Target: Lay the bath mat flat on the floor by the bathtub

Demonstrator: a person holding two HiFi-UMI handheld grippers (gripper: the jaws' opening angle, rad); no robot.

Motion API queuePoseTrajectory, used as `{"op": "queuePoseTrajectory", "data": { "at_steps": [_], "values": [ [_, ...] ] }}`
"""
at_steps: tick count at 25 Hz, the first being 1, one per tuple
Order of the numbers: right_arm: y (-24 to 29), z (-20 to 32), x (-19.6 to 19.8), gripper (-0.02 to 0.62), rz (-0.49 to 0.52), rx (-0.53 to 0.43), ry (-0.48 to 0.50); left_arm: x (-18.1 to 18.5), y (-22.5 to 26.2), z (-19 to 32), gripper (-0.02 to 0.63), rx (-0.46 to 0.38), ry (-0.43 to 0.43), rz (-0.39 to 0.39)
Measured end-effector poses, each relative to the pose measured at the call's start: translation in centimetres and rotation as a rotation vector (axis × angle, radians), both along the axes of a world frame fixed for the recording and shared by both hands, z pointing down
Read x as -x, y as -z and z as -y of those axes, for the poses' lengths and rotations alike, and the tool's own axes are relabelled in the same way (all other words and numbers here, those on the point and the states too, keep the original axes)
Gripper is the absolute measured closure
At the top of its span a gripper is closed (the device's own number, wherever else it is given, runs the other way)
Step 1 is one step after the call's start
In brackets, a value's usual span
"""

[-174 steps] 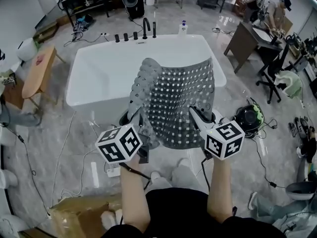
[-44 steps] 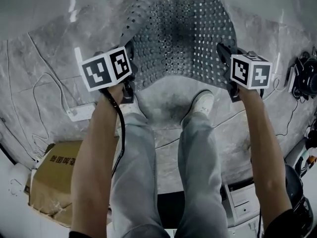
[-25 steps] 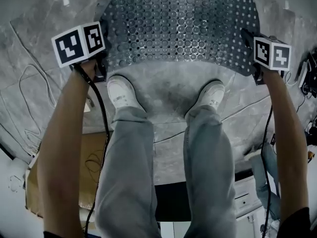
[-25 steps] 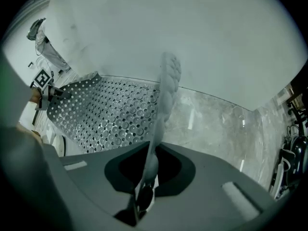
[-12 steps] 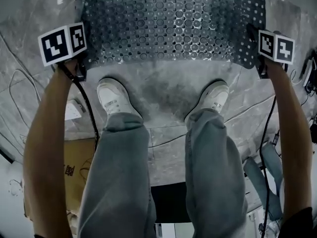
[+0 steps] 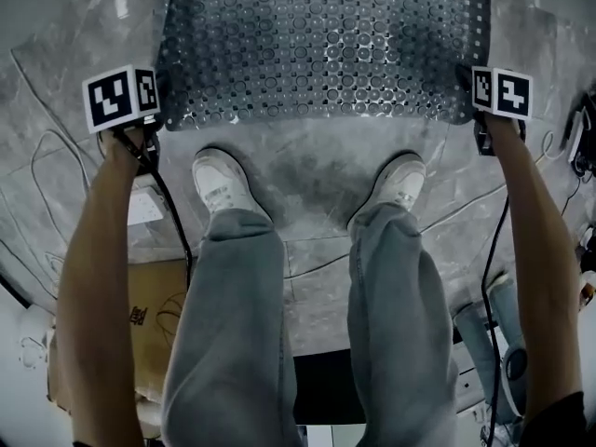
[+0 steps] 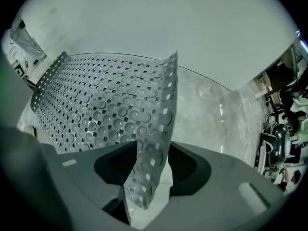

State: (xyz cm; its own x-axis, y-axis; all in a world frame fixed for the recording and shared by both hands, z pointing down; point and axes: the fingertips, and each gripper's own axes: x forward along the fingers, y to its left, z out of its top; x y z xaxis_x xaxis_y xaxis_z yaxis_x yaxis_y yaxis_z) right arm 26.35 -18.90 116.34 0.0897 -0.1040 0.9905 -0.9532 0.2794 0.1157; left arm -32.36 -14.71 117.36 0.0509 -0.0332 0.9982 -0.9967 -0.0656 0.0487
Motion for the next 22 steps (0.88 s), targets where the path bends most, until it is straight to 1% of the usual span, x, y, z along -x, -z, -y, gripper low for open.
{"op": "queuePoseTrajectory", "data": {
  "at_steps": [2, 5, 11, 12, 15, 16, 20, 22],
  "values": [
    [1.3, -0.9, -0.8, 0.388, -0.014, 0.008, -0.011, 0.6, 1.2, -1.3, 0.371, 0.019, 0.025, 0.000],
    [3.4, -1.9, -1.4, 0.388, -0.009, 0.018, -0.022, 0.7, 2.9, -2.8, 0.371, 0.038, 0.053, -0.006],
    [6.5, -3.3, -1.4, 0.394, 0.008, 0.035, -0.050, -0.3, 6.0, -5.0, 0.381, 0.061, 0.107, -0.041],
    [7.0, -3.4, -1.1, 0.397, 0.014, 0.037, -0.054, -0.4, 6.5, -5.2, 0.391, 0.062, 0.115, -0.044],
    [8.4, -3.0, -0.3, 0.424, 0.034, 0.028, -0.061, -0.5, 7.9, -5.9, 0.476, 0.080, 0.150, -0.034],
    [8.9, -2.9, -0.2, 0.437, 0.039, 0.025, -0.063, -0.6, 8.3, -6.2, 0.480, 0.089, 0.159, -0.030],
    [10.7, -2.9, 0.1, 0.451, 0.051, 0.032, -0.078, -0.9, 10.1, -7.0, 0.492, 0.117, 0.171, -0.023],
    [11.6, -2.7, 0.0, 0.454, 0.054, 0.034, -0.099, -1.0, 10.9, -7.1, 0.510, 0.134, 0.170, -0.005]
  ]
}}
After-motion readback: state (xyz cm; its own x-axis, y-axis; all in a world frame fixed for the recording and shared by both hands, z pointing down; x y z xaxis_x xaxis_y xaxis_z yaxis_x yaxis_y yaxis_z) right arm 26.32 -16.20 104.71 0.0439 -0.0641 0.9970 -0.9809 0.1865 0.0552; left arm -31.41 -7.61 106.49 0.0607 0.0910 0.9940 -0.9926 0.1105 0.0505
